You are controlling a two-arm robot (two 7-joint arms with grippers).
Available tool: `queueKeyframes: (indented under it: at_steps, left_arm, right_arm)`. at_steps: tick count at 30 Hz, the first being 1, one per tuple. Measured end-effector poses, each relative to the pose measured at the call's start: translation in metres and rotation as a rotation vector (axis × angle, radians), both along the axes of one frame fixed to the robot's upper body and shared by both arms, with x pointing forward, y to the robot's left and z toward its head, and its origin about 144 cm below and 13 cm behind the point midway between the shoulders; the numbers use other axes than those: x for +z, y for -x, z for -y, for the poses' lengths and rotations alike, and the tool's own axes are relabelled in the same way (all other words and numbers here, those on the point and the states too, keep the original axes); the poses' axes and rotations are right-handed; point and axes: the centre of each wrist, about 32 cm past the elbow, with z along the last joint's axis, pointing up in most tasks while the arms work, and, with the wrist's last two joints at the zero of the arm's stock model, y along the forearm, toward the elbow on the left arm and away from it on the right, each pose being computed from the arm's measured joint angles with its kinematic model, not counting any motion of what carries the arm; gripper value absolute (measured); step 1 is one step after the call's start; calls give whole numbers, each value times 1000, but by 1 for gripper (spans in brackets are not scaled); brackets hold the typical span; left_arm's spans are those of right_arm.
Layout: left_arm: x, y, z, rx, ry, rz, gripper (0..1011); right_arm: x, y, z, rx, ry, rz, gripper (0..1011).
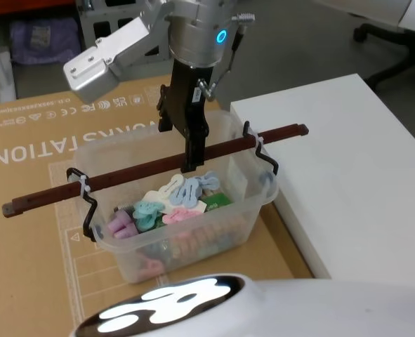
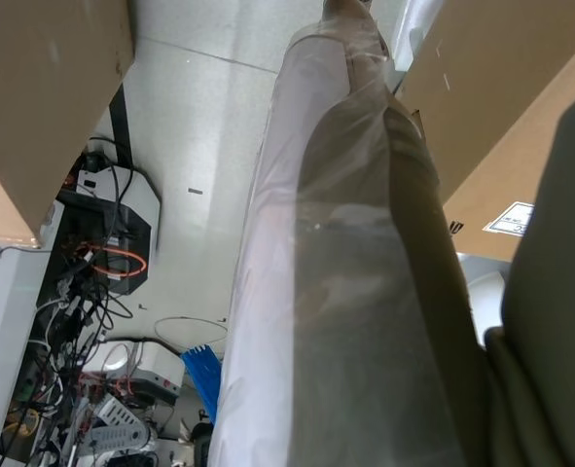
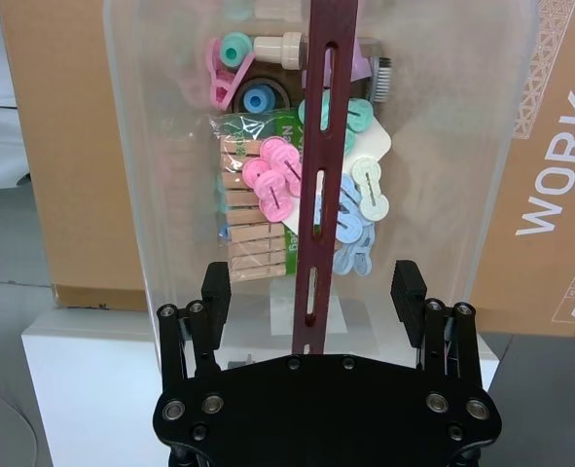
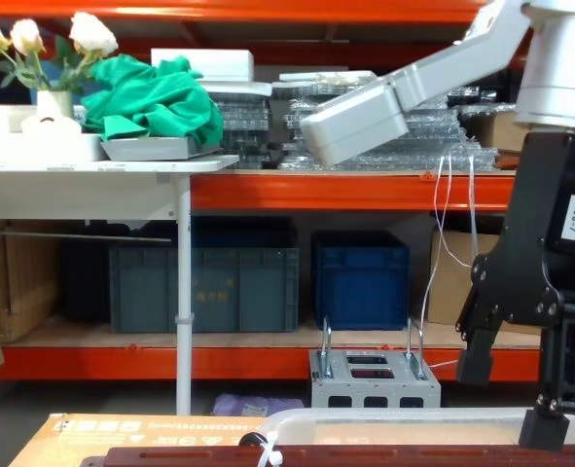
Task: Use one hand to grasp the basket and place it at the designated location.
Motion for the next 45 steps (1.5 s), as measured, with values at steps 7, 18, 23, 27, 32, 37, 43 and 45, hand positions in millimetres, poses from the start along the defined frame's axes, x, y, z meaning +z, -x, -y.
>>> queueKeyframes:
  at_steps: [7,18,23,27,32,37,43,45]
  left_arm:
    - [0,0,0,0,0,0,0]
    - [0,0,0,0,0,0,0]
    - [0,0,0,0,0,0,0]
    - [0,0,0,0,0,0,0]
    - [0,0,0,0,0,0,0]
    - [0,0,0,0,0,0,0]
    - [0,0,0,0,0,0,0]
    - [0,0,0,0,0,0,0]
  right_arm:
    - [-1,0,0,2,1,-3,1001]
    - [-2,-2,4,0,-13,-6,1001]
    - [-9,-6,6,5,-23,-17,1001]
    - [-17,-10,7,8,-30,-28,1001]
    - [-31,-17,7,6,-32,-46,1001]
    - [-37,-20,7,6,-36,-55,1001]
    - [-44,-21,8,19,-48,-61,1001]
    - [-45,-21,8,22,-50,-62,1001]
